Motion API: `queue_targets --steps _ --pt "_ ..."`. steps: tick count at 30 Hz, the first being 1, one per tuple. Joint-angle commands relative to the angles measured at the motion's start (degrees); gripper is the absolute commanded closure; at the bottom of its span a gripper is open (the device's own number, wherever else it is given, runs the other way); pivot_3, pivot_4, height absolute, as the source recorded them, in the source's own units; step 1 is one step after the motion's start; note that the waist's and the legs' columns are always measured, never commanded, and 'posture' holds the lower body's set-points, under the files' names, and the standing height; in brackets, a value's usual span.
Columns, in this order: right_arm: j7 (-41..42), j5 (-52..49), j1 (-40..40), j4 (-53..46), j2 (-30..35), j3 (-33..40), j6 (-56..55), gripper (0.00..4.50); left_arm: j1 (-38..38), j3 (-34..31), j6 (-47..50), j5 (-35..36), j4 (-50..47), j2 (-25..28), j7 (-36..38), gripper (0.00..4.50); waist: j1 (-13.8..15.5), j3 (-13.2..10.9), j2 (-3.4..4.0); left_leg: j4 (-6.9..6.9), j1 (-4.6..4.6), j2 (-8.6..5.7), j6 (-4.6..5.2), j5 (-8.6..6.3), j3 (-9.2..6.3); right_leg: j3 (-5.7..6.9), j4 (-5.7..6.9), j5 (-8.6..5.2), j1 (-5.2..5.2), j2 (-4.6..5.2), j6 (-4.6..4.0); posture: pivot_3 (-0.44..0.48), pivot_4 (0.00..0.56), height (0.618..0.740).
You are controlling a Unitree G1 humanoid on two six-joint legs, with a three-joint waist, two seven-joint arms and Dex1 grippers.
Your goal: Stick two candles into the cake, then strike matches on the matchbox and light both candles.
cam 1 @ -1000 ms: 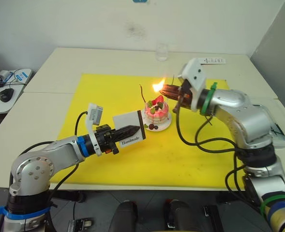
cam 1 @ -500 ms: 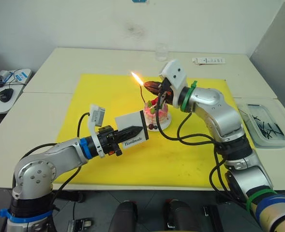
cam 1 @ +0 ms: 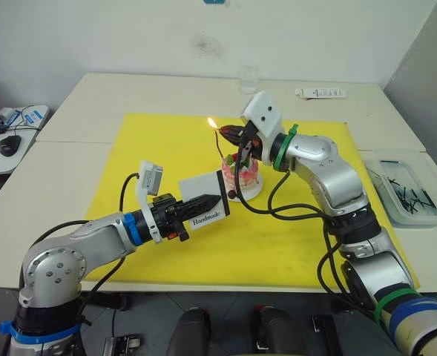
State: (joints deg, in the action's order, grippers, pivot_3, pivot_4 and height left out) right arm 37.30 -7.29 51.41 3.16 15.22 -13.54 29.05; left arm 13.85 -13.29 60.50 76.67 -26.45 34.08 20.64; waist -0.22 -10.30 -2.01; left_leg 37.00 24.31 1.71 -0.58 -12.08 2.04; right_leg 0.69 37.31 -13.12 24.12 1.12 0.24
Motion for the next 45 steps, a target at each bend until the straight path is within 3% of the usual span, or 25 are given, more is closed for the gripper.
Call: queue_targets --steps 1,33,38,45 --pt "0.4 0.5 1.7 -1.0 0.0 0.4 -1.5 4.47 0.7 -0.1 -1.1 1.4 -1.5 0.4 0.3 4.5 0.0 0.0 0.0 0.0 0.0 0.0 0.0 0.0 0.0 0.0 0.0 0.0 0.0 0.0 0.0 0.0 0.15 0.74" --pt "0.8 1.7 0.8 -0.9 1.6 2.3 -1.5 4.47 0.9 0.9 -1.7 1.2 -1.1 0.3 0.6 4.5 0.0 0.0 0.0 0.0 0.0 -0.01 0.0 0.0 0.0 0.0 0.0 0.0 0.0 0.0 0.0 0.0 0.15 0.74" --pt "2.4 0.2 -1.4 -6.1 4.8 3.3 1.6 4.47 1.2 1.8 -1.3 0.1 -1.0 1.2 2.6 4.5 0.0 0.0 0.0 0.0 0.01 -0.02 0.0 0.0 0.02 0.0 -0.03 -0.01 -0.01 0.0 0.0 0.0 0.15 0.74" --pt "5.3 -8.0 -6.9 -22.5 10.7 7.8 14.9 4.47 2.7 4.7 -1.5 -2.9 -0.6 3.7 8.1 4.5 0.1 0.0 0.01 -0.04 0.01 0.01 0.0 0.0 -0.02 0.03 -0.03 -0.07 0.01 0.0 -0.02 0.0 0.15 0.74"
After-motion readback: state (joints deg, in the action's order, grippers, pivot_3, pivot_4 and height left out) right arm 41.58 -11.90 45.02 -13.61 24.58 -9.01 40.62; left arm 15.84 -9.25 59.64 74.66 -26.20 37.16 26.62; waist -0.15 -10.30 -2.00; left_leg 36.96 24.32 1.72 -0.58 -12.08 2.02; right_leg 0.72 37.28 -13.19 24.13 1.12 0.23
